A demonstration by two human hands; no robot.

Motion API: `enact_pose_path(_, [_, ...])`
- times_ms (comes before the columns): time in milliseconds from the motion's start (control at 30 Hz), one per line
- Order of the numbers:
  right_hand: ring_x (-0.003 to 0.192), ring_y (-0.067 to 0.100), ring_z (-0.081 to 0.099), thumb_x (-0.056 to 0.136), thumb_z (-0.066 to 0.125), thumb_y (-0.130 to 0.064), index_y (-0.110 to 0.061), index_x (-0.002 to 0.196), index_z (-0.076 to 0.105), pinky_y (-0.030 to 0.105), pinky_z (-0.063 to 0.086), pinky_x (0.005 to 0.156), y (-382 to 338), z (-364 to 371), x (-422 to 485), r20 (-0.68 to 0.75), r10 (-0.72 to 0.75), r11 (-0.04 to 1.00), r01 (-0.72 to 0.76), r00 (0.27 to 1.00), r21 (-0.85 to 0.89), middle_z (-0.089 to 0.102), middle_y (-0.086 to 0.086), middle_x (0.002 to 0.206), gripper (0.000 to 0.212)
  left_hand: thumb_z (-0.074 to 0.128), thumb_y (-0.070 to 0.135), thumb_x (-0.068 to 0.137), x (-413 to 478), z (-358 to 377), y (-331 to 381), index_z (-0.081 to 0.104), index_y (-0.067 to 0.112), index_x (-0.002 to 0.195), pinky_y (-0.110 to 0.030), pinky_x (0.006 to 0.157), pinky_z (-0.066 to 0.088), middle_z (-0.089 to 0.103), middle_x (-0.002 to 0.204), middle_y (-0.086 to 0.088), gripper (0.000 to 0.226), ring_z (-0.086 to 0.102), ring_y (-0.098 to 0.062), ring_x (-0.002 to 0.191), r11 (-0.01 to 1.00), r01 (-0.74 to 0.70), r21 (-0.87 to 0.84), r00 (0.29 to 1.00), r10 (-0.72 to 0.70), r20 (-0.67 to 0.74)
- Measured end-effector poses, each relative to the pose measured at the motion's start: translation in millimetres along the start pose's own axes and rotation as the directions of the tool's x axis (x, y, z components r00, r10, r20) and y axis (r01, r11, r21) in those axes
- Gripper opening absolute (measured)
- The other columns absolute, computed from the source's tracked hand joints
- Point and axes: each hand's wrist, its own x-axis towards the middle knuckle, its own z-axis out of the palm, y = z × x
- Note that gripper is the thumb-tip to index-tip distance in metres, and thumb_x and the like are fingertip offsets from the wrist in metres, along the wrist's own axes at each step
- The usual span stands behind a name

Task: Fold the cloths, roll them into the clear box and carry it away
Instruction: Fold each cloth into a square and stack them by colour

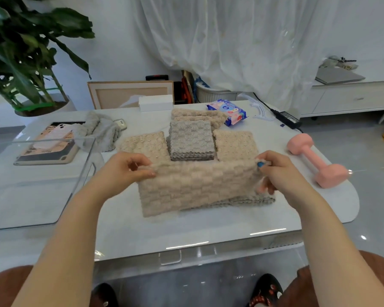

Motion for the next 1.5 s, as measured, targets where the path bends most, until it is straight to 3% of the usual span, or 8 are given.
enact_pose_path(100, [0.079, 0.017, 0.070, 0.093, 0.038, 0.007, -0.017, 0.084, 0.056, 0.030, 0.055, 0.066, -9.0, 13.6, -1.6, 0.022, -0.114, 0.989, 0.112, 0.993, 0.093, 0.064, 0.004, 0.089, 0.032, 0.068, 0.023, 0.086, 0.0, -4.7, 0.4, 0.060, 0.025, 0.076, -0.033, 0.059, 0.046, 0.060, 0.073, 0.003, 0.012, 0.057, -0.017, 0.059, 0.962, -0.075, 0.264, 0.942, 0.156, -0.298])
enact_pose_path(233, [0.103, 0.013, 0.062, 0.086, 0.040, 0.008, -0.013, 0.082, 0.061, 0.028, 0.052, 0.086, -13.1, 25.4, -6.9, 0.024, -0.245, 0.925, 0.226, 0.969, 0.304, 0.068, 0.003, 0.109, 0.030, 0.058, 0.009, 0.092, -22.5, -0.6, 4.3, 0.057, 0.022, 0.083, -0.020, 0.059, 0.054, 0.066, 0.091, 0.006, 0.016, 0.068, -0.005, 0.074, 0.971, -0.198, -0.132, 0.866, 0.110, -0.488])
enact_pose_path(400, [0.065, 0.011, 0.048, 0.092, 0.050, -0.008, -0.012, 0.069, 0.055, 0.027, 0.035, 0.064, 36.5, 50.4, -12.6, -0.086, 0.005, 0.994, 0.004, 0.996, 0.107, 0.057, 0.001, 0.073, 0.024, 0.060, -0.012, 0.083, -59.6, 53.1, -55.8, 0.068, 0.016, 0.072, -0.029, 0.083, 0.050, 0.068, 0.107, 0.002, 0.031, 0.063, -0.015, 0.101, 0.909, 0.055, -0.414, 0.965, -0.154, -0.211])
enact_pose_path(567, [0.085, 0.022, 0.049, 0.080, 0.071, -0.012, -0.012, 0.095, 0.045, 0.032, 0.041, 0.071, 82.9, 68.9, -15.3, -0.228, 0.278, 0.961, -0.268, 0.933, 0.076, 0.048, 0.007, 0.095, 0.031, 0.050, -0.008, 0.088, -71.6, 106.6, -75.1, 0.059, 0.001, 0.100, -0.032, 0.075, 0.056, 0.064, 0.105, -0.022, 0.018, 0.065, -0.028, 0.090, 0.390, 0.385, -0.836, 0.766, -0.641, 0.054])
enact_pose_path(833, [0.060, 0.017, 0.042, 0.082, 0.069, -0.008, -0.012, 0.065, 0.049, 0.027, 0.035, 0.057, 77.6, 61.0, -13.3, -0.138, 0.299, 0.938, -0.265, 0.944, 0.221, 0.045, 0.001, 0.060, 0.027, 0.057, 0.000, 0.087, -26.1, 93.9, -45.3, 0.064, 0.005, 0.102, -0.028, 0.070, 0.051, 0.071, 0.091, -0.010, 0.017, 0.065, -0.021, 0.083, 0.132, 0.572, -0.810, 0.715, -0.565, 0.413])
enact_pose_path(1100, [0.075, 0.020, 0.061, 0.084, 0.052, 0.012, -0.008, 0.098, 0.052, 0.028, 0.050, 0.062, 57.8, 21.1, -32.2, -0.080, 0.130, 0.945, -0.099, 0.988, 0.311, 0.065, 0.009, 0.093, 0.025, 0.058, 0.024, 0.091, -50.3, 89.5, -33.6, 0.067, 0.017, 0.102, -0.028, 0.076, 0.046, 0.073, 0.093, -0.001, 0.016, 0.064, -0.016, 0.084, 0.272, 0.455, -0.848, 0.832, -0.469, 0.296])
enact_pose_path(1333, [0.073, 0.021, 0.053, 0.080, 0.049, 0.011, -0.012, 0.111, 0.049, 0.028, 0.043, 0.061, 107.5, 12.6, -61.4, -0.269, 0.440, 0.885, -0.363, 0.857, 0.293, 0.057, 0.020, 0.110, 0.039, 0.056, 0.020, 0.094, -64.3, 134.6, -22.4, 0.061, 0.009, 0.118, -0.034, 0.075, 0.057, 0.073, 0.102, -0.004, 0.027, 0.071, -0.021, 0.093, 0.470, 0.578, -0.667, 0.798, -0.495, 0.342])
enact_pose_path(1500, [0.067, 0.024, 0.057, 0.080, 0.043, 0.014, -0.027, 0.109, 0.055, 0.035, 0.046, 0.060, 72.3, 18.3, -74.4, -0.360, 0.110, 0.959, -0.004, 0.926, 0.284, 0.064, 0.014, 0.095, 0.052, 0.062, 0.006, 0.088, -65.0, 147.7, 11.1, 0.061, 0.005, 0.117, -0.033, 0.076, 0.057, 0.073, 0.105, -0.007, 0.029, 0.070, -0.022, 0.095, 0.416, 0.450, -0.790, 0.871, -0.401, 0.285])
